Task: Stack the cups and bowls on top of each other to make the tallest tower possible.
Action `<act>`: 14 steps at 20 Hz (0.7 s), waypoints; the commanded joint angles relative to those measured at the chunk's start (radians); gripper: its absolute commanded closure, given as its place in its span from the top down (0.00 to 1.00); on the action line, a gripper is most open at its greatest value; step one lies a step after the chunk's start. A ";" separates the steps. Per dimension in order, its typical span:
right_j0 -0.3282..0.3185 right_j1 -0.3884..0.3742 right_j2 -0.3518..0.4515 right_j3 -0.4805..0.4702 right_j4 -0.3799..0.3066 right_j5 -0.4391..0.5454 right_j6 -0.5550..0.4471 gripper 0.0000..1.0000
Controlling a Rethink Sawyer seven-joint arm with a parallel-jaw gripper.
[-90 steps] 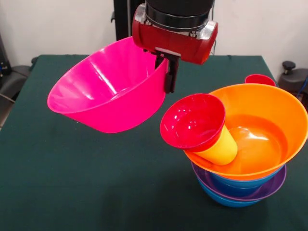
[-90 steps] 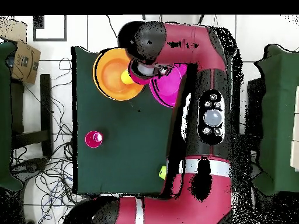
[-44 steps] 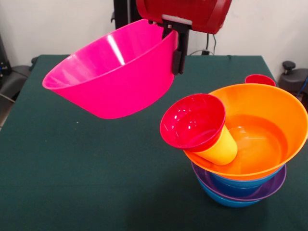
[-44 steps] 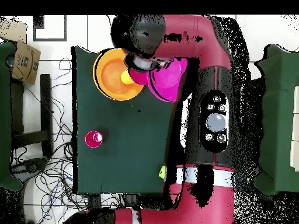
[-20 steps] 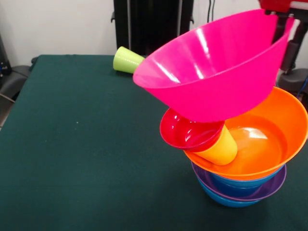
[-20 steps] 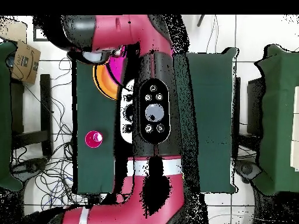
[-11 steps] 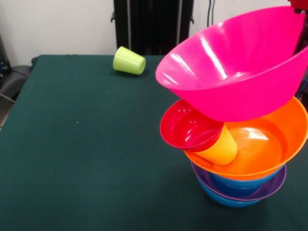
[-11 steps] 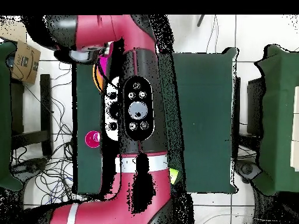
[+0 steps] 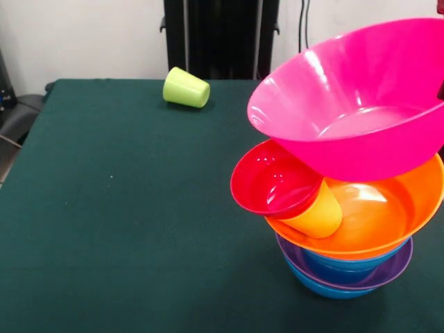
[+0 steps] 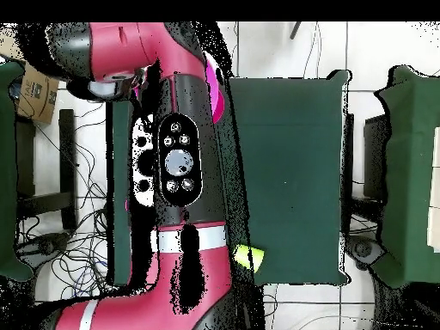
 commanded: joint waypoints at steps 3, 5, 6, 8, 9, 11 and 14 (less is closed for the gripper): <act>0.042 0.012 -0.017 0.116 0.022 -0.008 0.222 0.00; 0.047 0.010 -0.027 0.132 0.028 -0.024 0.227 0.00; 0.048 0.009 -0.032 0.141 0.031 -0.032 0.229 0.00; 0.052 0.009 -0.039 0.150 0.038 -0.041 0.232 0.00; 0.054 0.011 -0.043 0.149 0.039 -0.042 0.232 0.00; 0.059 0.012 -0.048 0.151 0.046 -0.046 0.235 0.00; 0.067 0.017 -0.058 0.153 0.056 -0.053 0.243 0.00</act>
